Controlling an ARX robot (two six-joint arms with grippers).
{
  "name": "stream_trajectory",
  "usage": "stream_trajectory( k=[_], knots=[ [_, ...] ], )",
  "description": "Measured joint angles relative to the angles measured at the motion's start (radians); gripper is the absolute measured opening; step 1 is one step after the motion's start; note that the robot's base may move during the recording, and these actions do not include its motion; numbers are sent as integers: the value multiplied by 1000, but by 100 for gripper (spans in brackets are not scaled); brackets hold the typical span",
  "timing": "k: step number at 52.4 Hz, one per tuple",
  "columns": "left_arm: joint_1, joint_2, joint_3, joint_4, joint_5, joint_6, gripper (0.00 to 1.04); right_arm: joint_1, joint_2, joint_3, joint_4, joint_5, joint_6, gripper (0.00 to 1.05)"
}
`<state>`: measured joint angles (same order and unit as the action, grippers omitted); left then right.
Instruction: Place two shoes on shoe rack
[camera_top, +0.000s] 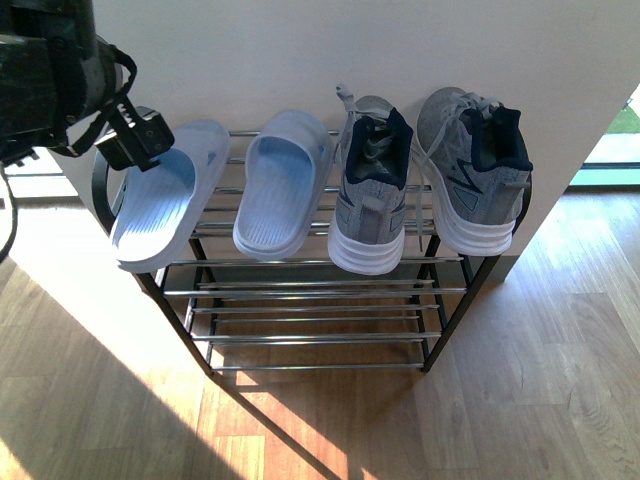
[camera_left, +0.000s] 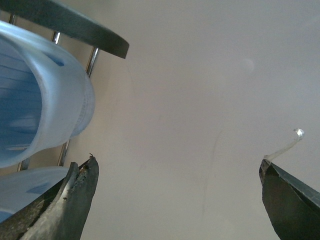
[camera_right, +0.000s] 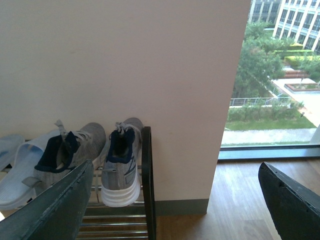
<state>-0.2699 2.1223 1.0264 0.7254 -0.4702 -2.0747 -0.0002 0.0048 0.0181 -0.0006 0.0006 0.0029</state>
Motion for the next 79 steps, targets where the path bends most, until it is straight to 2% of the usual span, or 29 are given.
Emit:
stream_trajectory(
  k=[8,11,16,19,32,36,39,43,47,51,60,79],
  knots=[
    [26,-193,-126,-13,-30,240,95,0,0,0,0,0,0,96],
    [46,-286,-179,-1,-56,410,95,0,0,0,0,0,0,96],
    [76,-433,-272,26,-57,719,95,0,0,0,0,0,0,96],
    [89,-502,-315,11,-47,848,95,0,0,0,0,0,0,96],
    [145,-743,-486,6,-38,1262,95,0,0,0,0,0,0,96],
    [182,-767,-527,101,151,1430,86,0,0,0,0,0,0,96],
    [202,-797,-589,167,335,1683,74,0,0,0,0,0,0,96],
    [205,-850,-668,179,417,1901,58,0,0,0,0,0,0,96],
    [244,-905,-727,179,466,1991,42,0,0,0,0,0,0,96],
    [266,-955,-771,178,465,2028,27,0,0,0,0,0,0,96],
    [267,-1040,-836,157,471,2053,2,0,0,0,0,0,0,96],
    [267,-1260,-953,56,471,2061,1,0,0,0,0,0,0,96]
  ],
)
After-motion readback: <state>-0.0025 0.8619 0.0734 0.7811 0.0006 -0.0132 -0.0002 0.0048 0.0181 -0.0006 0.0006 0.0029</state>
